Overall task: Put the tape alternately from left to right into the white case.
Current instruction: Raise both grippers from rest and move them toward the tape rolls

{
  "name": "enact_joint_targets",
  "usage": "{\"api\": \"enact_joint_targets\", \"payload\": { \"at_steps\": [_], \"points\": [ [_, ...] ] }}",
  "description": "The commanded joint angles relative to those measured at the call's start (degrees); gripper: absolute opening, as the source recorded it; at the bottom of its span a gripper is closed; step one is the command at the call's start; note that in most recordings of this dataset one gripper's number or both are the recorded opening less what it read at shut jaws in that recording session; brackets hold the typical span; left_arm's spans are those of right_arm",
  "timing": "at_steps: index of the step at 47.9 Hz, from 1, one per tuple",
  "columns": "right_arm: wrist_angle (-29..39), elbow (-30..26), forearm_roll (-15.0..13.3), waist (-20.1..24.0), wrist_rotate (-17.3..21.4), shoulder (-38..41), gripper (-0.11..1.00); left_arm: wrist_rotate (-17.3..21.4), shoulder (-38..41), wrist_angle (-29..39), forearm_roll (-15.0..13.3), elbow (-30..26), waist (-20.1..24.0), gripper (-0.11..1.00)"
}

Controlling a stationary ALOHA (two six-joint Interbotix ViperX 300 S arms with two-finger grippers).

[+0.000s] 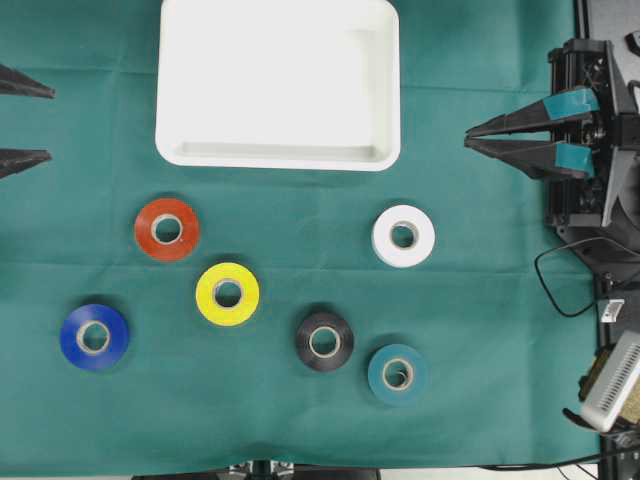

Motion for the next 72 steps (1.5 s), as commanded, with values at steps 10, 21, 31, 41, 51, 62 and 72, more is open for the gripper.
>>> {"api": "enact_joint_targets", "payload": {
  "at_steps": [10,21,31,41,51,62,72],
  "points": [
    [-0.53,1.58,-0.09,0.35,0.70,0.26,-0.01,-1.05,-0.44,-0.35,-1.23,0.79,-2.46,-0.03],
    [-0.53,1.32,-0.09,0.35,0.79,0.26,-0.05,-1.05,-0.35,-0.26,-1.32,0.79,-3.87,-0.11],
    [-0.44,1.05,-0.09,0.35,0.88,0.79,-0.05,-1.05,0.88,-0.35,-1.41,0.09,-3.87,-0.11],
    [-0.44,-0.35,-0.09,0.18,0.88,2.90,-0.05,-1.05,4.22,-0.26,-1.49,-1.23,-3.78,-0.10],
    [0.62,-1.14,0.00,0.00,0.97,5.19,0.28,-1.05,5.98,-0.26,-1.49,-1.49,-3.78,0.09],
    [1.23,-2.20,0.00,-0.09,2.29,7.73,0.83,-1.05,7.56,0.09,-1.58,-3.08,-3.34,0.63],
    [2.81,-3.43,0.09,-0.44,2.90,9.76,0.82,-3.08,12.66,8.53,-1.67,-7.03,0.88,0.62]
  ]
}}
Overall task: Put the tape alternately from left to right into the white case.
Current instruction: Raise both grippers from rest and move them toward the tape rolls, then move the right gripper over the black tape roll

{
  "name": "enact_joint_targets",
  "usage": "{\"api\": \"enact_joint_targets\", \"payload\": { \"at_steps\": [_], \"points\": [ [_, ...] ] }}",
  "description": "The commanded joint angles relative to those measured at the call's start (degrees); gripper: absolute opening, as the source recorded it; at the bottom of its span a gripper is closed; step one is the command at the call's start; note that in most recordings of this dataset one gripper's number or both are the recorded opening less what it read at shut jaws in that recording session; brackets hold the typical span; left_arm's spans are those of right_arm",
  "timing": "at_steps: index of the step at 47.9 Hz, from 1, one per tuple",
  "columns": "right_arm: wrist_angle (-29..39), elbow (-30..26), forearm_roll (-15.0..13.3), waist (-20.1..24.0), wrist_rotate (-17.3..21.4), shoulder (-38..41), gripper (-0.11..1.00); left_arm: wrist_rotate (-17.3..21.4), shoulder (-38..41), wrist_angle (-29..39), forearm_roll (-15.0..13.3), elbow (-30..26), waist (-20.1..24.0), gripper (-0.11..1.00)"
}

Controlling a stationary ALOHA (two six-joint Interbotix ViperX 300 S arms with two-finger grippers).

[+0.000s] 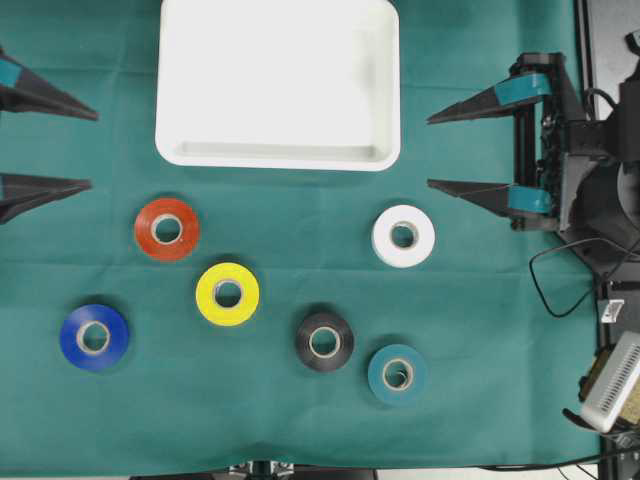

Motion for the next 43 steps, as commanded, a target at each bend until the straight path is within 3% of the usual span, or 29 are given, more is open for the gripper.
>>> {"api": "enact_joint_targets", "payload": {
  "at_steps": [1,8,25,43],
  "points": [
    [0.97,-2.11,0.09,-0.09,0.18,1.05,0.82,-0.97,2.81,5.19,-0.18,-3.78,2.29,0.62],
    [5.10,-4.13,0.00,-0.09,0.35,3.08,0.82,-2.99,7.12,12.83,-0.18,-7.47,3.78,0.61],
    [7.56,-8.00,0.09,-0.53,0.79,12.57,0.82,-2.99,18.37,13.54,-0.09,-12.30,3.60,0.61],
    [14.50,-14.68,-0.18,-1.41,0.70,24.35,0.82,-2.72,24.43,16.35,0.09,-16.17,2.99,0.61]
  ]
}}
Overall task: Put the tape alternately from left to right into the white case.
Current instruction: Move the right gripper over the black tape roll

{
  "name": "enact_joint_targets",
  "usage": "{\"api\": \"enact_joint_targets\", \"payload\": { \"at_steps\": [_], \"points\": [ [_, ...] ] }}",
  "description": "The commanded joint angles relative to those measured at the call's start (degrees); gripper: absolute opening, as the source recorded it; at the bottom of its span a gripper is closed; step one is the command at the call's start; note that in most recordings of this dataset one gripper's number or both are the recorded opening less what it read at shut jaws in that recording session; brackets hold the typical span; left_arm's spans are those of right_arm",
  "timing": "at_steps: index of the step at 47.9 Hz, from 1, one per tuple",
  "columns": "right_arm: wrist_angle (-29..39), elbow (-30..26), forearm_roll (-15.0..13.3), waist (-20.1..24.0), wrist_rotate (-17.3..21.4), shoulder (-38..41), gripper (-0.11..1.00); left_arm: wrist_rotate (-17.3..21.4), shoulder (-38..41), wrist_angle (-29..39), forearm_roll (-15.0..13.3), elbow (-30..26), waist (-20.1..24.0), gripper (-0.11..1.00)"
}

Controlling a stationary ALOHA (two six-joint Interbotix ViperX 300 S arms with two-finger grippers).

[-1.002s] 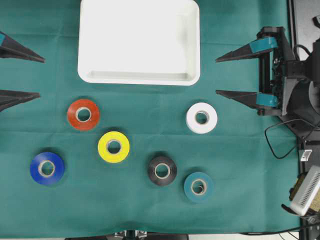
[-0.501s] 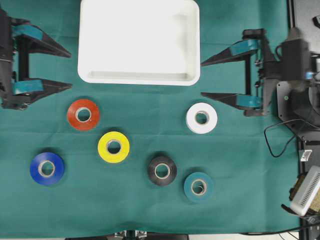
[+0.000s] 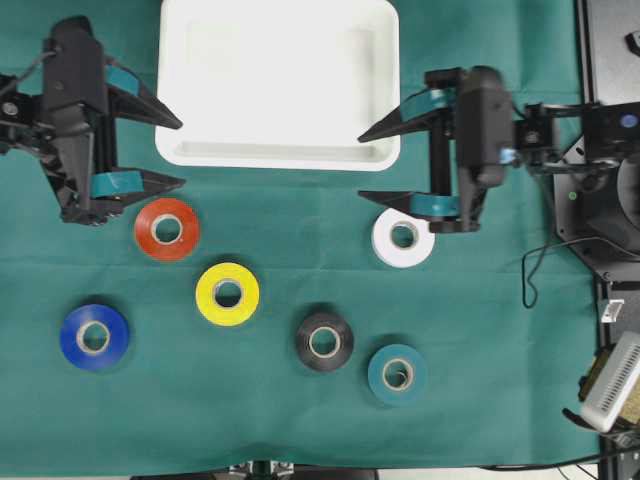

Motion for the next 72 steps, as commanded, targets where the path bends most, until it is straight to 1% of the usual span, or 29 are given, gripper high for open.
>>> {"api": "enact_joint_targets", "payload": {
  "at_steps": [1,12,19,28,46,72],
  "points": [
    [0.88,-2.99,-0.09,-0.35,0.00,2.46,0.82,0.09,0.26,0.18,0.09,-1.93,-0.35,0.61],
    [2.37,-6.59,-0.79,-0.53,0.00,8.61,0.82,0.09,1.41,0.88,0.09,-2.29,-1.58,0.60],
    [4.92,-8.96,-1.05,-0.62,-0.09,11.16,0.82,0.00,1.32,1.85,0.09,-2.29,-1.93,0.60],
    [5.36,-9.49,-2.81,-0.62,0.00,11.25,0.82,0.00,1.05,2.20,0.09,-2.11,-2.02,0.60],
    [5.36,-9.49,-2.81,-0.62,0.00,11.25,0.82,0.00,0.97,2.46,0.09,-1.76,-2.20,0.60],
    [5.71,-9.58,-2.64,-0.26,0.35,11.16,0.82,-0.09,0.88,2.46,0.09,-2.02,-3.96,0.60]
  ]
}}
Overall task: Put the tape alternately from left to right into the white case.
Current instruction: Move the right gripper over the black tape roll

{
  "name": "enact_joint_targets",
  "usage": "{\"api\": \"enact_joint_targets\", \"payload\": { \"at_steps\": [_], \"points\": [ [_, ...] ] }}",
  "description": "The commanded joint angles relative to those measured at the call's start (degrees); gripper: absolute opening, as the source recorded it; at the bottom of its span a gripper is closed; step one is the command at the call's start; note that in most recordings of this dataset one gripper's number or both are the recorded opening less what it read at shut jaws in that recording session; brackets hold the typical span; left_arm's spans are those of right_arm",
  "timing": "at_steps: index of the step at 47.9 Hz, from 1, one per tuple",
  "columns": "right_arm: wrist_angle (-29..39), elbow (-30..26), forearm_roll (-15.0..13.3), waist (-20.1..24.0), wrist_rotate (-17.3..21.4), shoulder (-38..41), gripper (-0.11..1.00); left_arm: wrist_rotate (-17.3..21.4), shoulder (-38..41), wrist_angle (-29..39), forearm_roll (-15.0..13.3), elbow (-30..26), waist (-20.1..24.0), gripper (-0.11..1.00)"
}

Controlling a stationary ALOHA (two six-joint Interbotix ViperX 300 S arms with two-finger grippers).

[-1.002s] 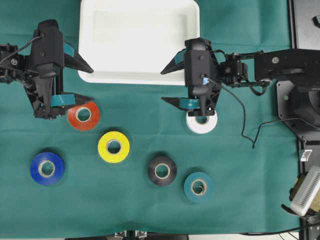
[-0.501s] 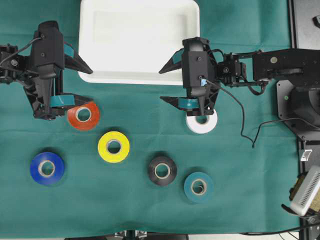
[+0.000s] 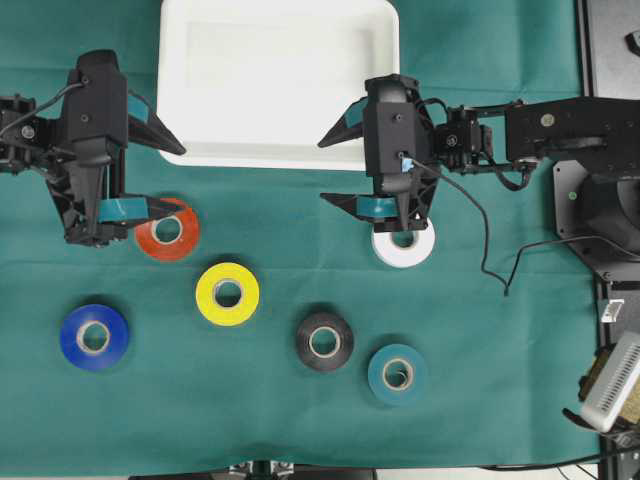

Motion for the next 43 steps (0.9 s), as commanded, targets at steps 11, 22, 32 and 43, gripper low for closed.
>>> {"api": "enact_joint_targets", "payload": {
  "at_steps": [11,22,32,43],
  "points": [
    [0.00,-1.23,0.09,2.90,2.46,-1.49,0.82,-0.18,-0.88,-0.09,0.18,-0.79,-2.64,0.60],
    [0.09,-0.88,0.09,6.94,4.39,-1.76,0.82,-0.35,-0.88,1.76,0.18,-0.70,-3.60,0.60],
    [0.09,-0.97,0.09,10.63,4.92,-1.76,0.82,-0.44,-1.14,2.11,0.18,-0.62,-5.89,0.60],
    [0.00,-0.88,0.09,14.41,4.92,-1.76,0.82,-0.44,-1.23,2.11,0.18,-0.09,-6.77,0.60]
  ]
}}
